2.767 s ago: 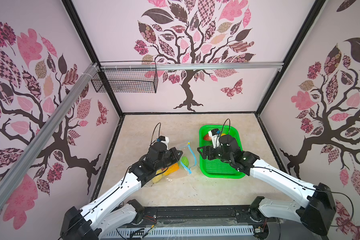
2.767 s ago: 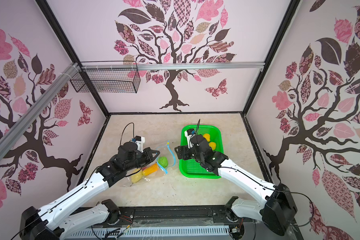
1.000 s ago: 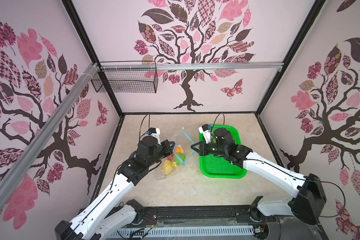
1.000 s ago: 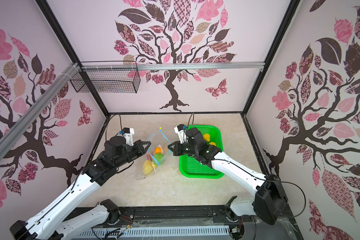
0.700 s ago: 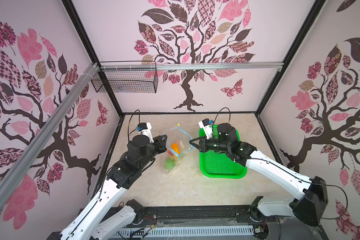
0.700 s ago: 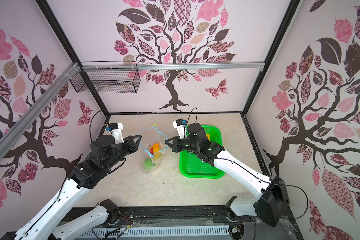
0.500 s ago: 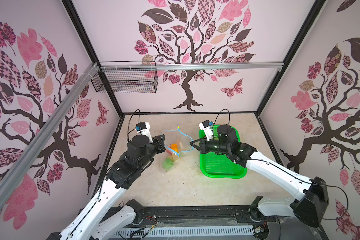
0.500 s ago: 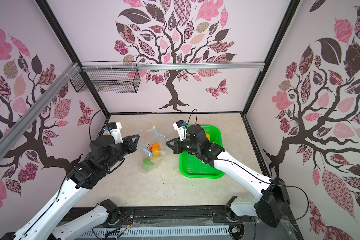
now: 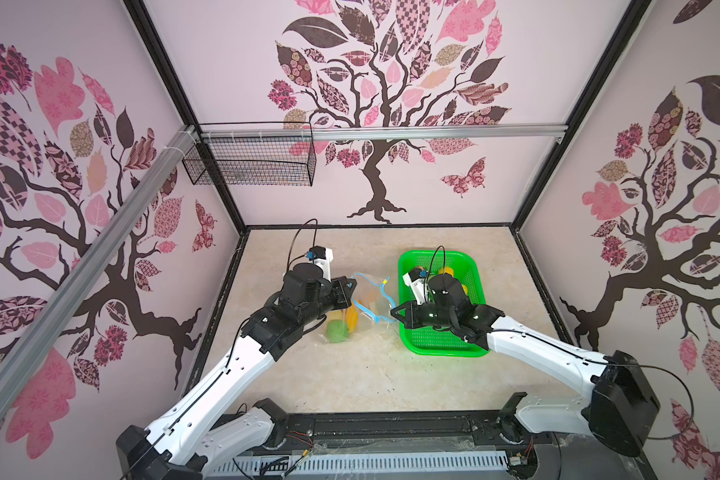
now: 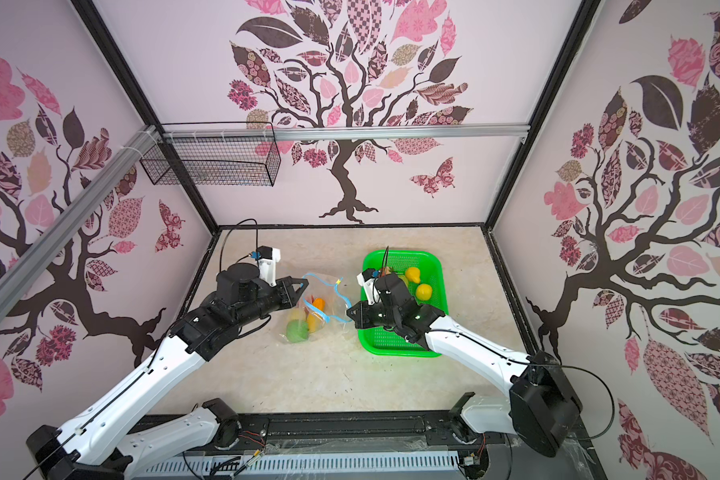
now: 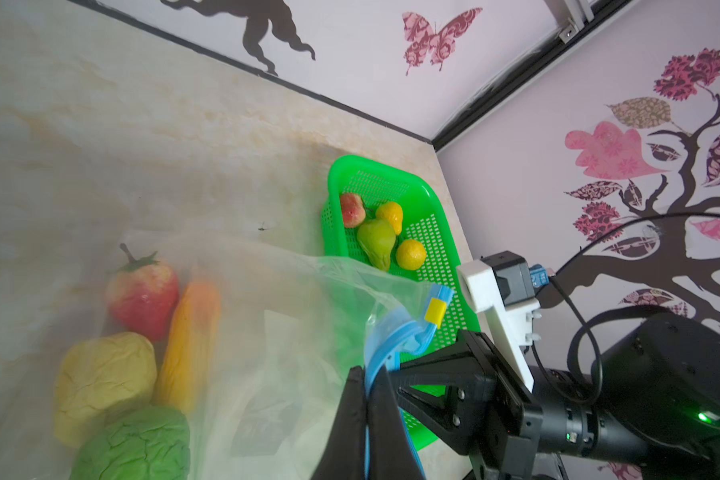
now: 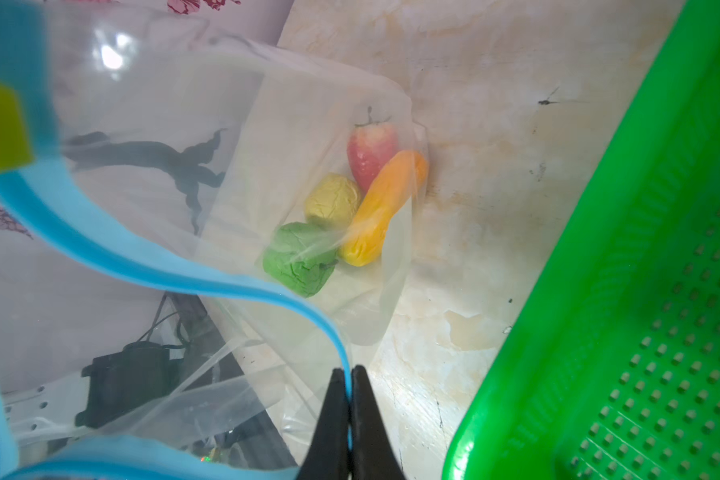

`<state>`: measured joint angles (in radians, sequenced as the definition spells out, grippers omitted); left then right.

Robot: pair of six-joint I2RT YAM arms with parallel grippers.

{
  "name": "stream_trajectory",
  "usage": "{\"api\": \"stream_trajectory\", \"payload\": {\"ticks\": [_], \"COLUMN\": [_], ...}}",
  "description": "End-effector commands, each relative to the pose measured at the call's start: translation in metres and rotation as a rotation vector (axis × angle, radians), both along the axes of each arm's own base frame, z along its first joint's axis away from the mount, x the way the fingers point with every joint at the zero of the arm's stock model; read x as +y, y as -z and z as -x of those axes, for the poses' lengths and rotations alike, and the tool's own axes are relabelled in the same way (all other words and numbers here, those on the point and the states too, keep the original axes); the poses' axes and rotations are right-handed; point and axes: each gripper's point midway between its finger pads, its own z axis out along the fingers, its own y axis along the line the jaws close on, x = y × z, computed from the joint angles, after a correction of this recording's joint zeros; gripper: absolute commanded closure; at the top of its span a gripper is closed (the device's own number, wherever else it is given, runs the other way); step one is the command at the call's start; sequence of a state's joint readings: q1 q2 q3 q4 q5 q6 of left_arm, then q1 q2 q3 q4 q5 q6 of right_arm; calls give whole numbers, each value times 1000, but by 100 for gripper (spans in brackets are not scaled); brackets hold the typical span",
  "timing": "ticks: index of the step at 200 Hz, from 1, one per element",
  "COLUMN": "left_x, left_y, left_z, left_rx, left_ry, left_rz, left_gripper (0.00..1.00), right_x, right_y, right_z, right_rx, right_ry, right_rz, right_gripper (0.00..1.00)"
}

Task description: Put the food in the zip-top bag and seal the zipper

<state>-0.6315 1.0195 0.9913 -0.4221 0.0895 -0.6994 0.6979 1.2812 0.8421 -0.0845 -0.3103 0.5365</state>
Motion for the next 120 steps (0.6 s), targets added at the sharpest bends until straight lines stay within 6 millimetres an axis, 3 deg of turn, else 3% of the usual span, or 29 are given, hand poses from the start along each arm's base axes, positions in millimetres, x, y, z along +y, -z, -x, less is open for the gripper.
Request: {"api": "stream_trajectory", "payload": {"ticks": [1, 71, 101, 120], "left_x": [-15, -26, -26, -25], "left_y": [4, 28, 25, 25], "left_z": [9, 11, 9, 9], "left_rx": [-4, 63, 54, 51], "left_ry": [40, 40, 39, 35], "left_rz": [43, 68, 63, 60], "left_gripper": [100, 100, 100, 100], "right_x": [-18, -44, -45, -47], "right_y": [-7, -11, -29, -46], "right_z": [-7, -9, -8, -10], "right_rx": [-49, -84, -116, -147], "right_ry": [67, 141, 137, 145], "right_rz": [51, 150, 134, 124], "right_gripper": [100, 100, 73, 50]}}
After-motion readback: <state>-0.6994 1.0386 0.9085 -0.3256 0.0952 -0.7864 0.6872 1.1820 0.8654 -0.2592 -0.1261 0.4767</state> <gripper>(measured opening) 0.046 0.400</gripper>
